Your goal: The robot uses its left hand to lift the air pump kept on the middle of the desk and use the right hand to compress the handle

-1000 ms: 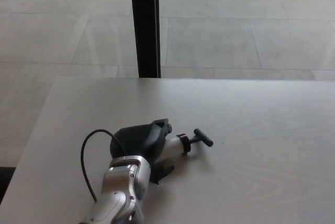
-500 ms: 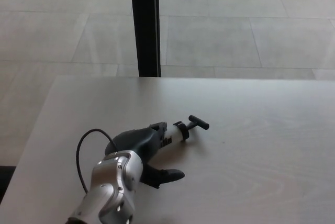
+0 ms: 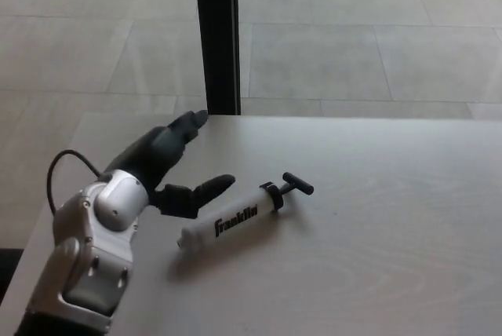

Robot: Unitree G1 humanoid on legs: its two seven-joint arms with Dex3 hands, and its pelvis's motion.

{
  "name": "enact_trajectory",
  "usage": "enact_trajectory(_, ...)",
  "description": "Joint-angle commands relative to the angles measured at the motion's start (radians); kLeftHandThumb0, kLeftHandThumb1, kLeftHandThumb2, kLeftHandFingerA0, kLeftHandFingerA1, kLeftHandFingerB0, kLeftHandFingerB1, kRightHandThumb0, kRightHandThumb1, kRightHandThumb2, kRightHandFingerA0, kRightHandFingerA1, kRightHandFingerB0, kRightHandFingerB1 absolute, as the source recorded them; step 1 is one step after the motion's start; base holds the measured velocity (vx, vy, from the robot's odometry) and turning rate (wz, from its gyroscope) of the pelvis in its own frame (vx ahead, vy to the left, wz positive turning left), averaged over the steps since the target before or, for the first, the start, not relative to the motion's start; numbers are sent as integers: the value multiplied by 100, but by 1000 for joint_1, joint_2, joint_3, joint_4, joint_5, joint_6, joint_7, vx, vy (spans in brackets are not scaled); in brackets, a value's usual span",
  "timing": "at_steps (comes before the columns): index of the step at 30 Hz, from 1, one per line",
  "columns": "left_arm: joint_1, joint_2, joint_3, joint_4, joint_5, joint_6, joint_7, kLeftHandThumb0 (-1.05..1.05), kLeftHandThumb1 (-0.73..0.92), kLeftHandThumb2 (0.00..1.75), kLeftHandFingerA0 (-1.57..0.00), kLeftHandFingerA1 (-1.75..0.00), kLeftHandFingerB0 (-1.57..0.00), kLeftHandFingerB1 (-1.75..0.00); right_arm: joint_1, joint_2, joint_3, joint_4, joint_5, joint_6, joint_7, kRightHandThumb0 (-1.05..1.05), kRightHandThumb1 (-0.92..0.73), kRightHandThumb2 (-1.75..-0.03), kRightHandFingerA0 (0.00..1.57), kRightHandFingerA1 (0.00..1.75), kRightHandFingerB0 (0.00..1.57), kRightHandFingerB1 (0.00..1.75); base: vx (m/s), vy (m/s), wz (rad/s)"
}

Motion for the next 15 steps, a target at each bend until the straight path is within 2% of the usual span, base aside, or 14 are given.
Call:
enact_trajectory(1,133,192,714,-44,-643,-158,-154,-99,66,102,0,-8,-11,-5,134,-133,-196,91,67,-14,53,-73,-90,-67,28,73,46,46,0,0,0)
enact_trajectory(2,143,205,737,-25,-651,-172,-158,-99,66,102,0,-8,-11,-5,138,-139,-205,104,69,-26,59,-73,-90,-67,28,73,46,46,0,0,0)
enact_trajectory(3,149,203,809,-6,-677,-134,-128,-89,59,98,-1,-15,-5,-28,140,-149,-222,121,70,-26,53,-73,-90,-67,30,75,48,47,0,0,0)
enact_trajectory(4,170,230,892,57,-723,-136,-140,-84,58,97,-2,-22,-6,-26,149,-161,-250,150,76,-42,52,-73,-90,-67,33,78,50,47,0,0,0)
enact_trajectory(5,191,257,965,122,-758,-145,-148,-79,58,75,0,-20,-8,-23,164,-175,-274,174,73,-63,52,-71,-91,-67,34,71,48,46,0,0,0)
enact_trajectory(6,205,278,1014,170,-778,-152,-150,-79,58,75,0,-20,-8,-23,178,-188,-288,189,66,-81,53,-71,-91,-67,34,71,48,46,0,0,0)
enact_trajectory(7,226,280,1039,178,-779,-147,-141,-83,57,96,-2,-18,-5,-27,190,-197,-303,205,62,-92,51,-74,-90,-67,36,72,48,46,0,0,0)
enact_trajectory(9,285,291,1133,234,-785,-152,-81,-86,56,96,-2,-18,-5,-25,215,-220,-355,258,86,-105,62,-72,-90,-67,33,66,45,45,0,0,0)
enact_trajectory(10,300,288,1173,241,-785,-137,-39,-81,52,94,-6,-29,-10,-32,215,-228,-371,289,90,-115,55,-73,-89,-67,35,66,48,45,0,0,0)
enact_trajectory(11,315,289,1202,258,-791,-135,-22,-79,67,61,-3,-33,-13,-25,211,-238,-383,327,94,-130,50,-75,-88,-66,35,71,47,46,0,0,0)
enact_trajectory(12,347,300,1231,300,-800,-152,-26,-78,53,96,-2,-24,-1,-25,208,-253,-400,380,103,-151,52,-73,-90,-66,33,69,46,43,0,0,0)
enact_trajectory(13,387,315,1246,346,-799,-182,-36,-87,56,96,-3,-18,-11,-15,216,-257,-415,403,109,-160,53,-78,-89,-68,29,70,43,43,0,0,0)
enact_trajectory(14,404,324,1255,373,-798,-199,-39,-87,56,96,-3,-18,-11,-15,223,-255,-420,406,110,-163,52,-78,-89,-68,29,70,43,43,0,0,0)
enact_trajectory(15,428,320,1283,407,-808,-223,-19,-76,52,95,-2,-28,-3,-27,233,-257,-436,423,119,-169,54,-76,-90,-67,29,78,44,46,0,0,0)
